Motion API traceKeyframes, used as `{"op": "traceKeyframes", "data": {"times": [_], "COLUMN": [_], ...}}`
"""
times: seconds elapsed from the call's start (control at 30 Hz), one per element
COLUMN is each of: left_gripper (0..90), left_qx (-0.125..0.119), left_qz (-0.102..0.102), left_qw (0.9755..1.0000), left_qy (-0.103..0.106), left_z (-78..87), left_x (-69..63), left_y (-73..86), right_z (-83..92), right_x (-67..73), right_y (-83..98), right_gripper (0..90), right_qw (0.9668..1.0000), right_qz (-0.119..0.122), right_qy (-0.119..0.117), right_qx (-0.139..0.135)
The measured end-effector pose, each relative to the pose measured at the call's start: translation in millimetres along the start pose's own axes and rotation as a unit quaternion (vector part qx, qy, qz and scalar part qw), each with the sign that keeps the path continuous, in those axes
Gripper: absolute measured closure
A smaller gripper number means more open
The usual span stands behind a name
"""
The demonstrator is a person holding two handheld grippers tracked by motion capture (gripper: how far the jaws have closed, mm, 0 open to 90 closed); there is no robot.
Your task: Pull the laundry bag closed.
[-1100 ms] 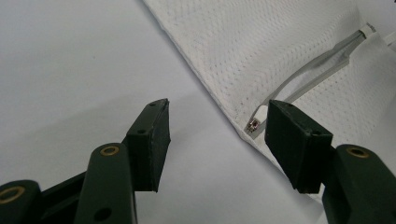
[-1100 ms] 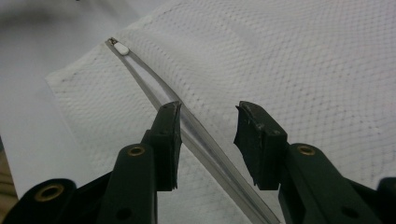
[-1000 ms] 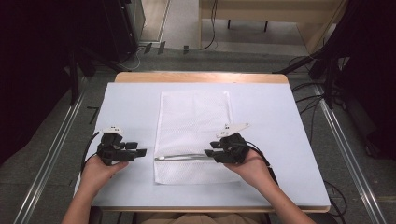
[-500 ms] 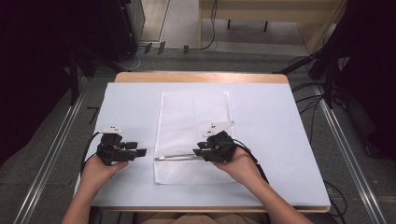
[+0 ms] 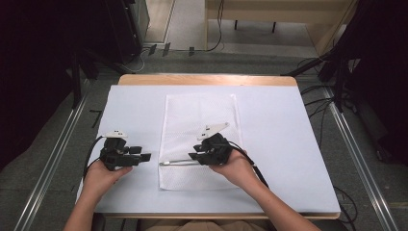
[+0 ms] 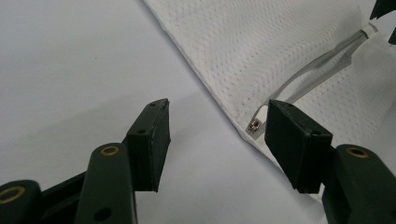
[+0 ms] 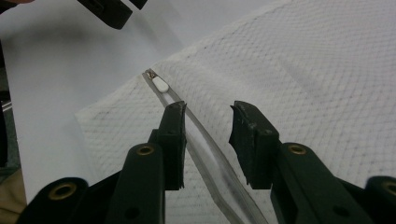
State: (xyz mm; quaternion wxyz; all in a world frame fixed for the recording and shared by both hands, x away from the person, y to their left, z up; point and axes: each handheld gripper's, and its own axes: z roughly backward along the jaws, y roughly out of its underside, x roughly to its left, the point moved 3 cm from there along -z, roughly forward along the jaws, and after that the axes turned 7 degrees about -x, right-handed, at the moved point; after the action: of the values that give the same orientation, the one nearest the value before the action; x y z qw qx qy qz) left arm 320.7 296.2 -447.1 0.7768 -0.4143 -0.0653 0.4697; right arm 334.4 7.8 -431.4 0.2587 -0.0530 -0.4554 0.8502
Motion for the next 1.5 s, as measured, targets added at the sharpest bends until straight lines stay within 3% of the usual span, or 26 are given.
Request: {"op": "traceKeyframes", "data": {"times": [0.13, 0.17, 0.2, 0.4, 0.6, 0.73, 1.0, 1.5], "left_gripper": [41.3, 41.2, 41.2, 41.2, 41.0, 40.9, 41.0, 40.8], "left_qx": [0.000, 0.001, 0.000, -0.001, 0.001, 0.001, -0.001, 0.000], "left_qz": [0.001, 0.001, 0.001, 0.001, 0.002, 0.002, 0.001, 0.000], "left_qw": [1.0000, 1.0000, 1.0000, 1.0000, 1.0000, 1.0000, 1.0000, 1.0000], "left_qy": [0.000, 0.000, 0.001, 0.001, 0.000, 0.000, -0.001, -0.002], "left_z": [0.2, 0.2, 0.1, -0.2, -0.7, -0.8, -0.5, -1.0], "left_x": [0.0, -0.1, -0.1, 0.2, 0.1, 0.3, 0.5, 0.5], "left_y": [0.0, 0.1, 0.2, 0.3, 0.6, 0.6, 0.6, 0.7], "right_z": [-6.8, -12.2, -13.9, -21.3, -30.5, -37.8, -57.4, -88.0], "right_x": [2.5, 4.4, 5.3, 7.7, 10.2, 14.4, 23.2, 28.7], "right_y": [-1.7, -1.6, -1.5, -2.7, -3.5, -1.2, 2.2, 5.9], "right_gripper": [56.4, 47.3, 45.1, 43.6, 47.8, 65.0, 75.3, 78.7], "right_qw": [1.0000, 1.0000, 0.9999, 0.9999, 0.9999, 0.9994, 0.9988, 0.9978], "right_qz": [0.004, 0.004, 0.001, 0.000, 0.001, 0.005, -0.003, -0.006], "right_qy": [-0.003, -0.005, -0.008, -0.006, -0.009, -0.023, -0.039, -0.044], "right_qx": [0.003, 0.006, 0.007, 0.009, 0.012, 0.023, 0.028, 0.049]}}
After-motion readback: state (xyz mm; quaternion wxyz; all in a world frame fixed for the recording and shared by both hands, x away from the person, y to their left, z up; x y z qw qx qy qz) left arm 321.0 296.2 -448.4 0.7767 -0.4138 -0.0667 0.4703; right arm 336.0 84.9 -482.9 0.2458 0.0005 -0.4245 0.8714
